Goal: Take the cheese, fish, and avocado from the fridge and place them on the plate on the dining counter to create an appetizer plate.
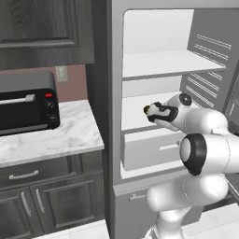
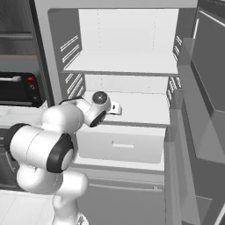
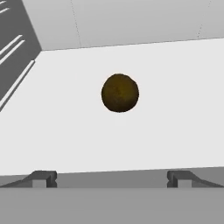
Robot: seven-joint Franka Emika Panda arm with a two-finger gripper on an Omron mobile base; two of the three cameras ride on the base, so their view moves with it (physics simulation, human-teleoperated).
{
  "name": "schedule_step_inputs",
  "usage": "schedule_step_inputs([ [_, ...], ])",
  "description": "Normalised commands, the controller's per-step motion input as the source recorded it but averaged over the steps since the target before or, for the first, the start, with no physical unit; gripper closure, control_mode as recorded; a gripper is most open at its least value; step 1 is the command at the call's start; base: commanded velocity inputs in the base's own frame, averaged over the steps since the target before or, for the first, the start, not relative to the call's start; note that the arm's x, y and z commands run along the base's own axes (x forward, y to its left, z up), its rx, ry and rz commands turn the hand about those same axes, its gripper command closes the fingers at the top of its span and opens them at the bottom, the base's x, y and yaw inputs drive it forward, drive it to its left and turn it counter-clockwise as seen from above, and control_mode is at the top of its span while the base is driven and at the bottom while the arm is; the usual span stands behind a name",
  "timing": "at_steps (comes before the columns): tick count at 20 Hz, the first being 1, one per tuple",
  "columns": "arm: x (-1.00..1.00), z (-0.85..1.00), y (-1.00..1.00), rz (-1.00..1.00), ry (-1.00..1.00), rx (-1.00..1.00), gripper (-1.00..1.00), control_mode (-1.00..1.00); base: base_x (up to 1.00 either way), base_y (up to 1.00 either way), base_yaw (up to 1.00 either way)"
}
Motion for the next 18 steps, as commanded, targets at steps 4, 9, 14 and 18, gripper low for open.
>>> schedule_step_inputs([
  [4,0.37,-0.08,0.00,0.00,0.00,0.00,-1.00,-1.00,0.00,0.00,0.00],
  [9,0.39,-0.03,0.00,0.00,0.00,0.00,-1.00,-1.00,0.00,0.00,0.00],
  [14,0.38,-0.02,0.00,0.00,0.00,0.00,-1.00,-1.00,0.00,0.00,0.00],
  [18,0.34,-0.22,0.00,0.00,0.00,0.00,-1.00,-1.00,0.00,0.00,0.00],
])
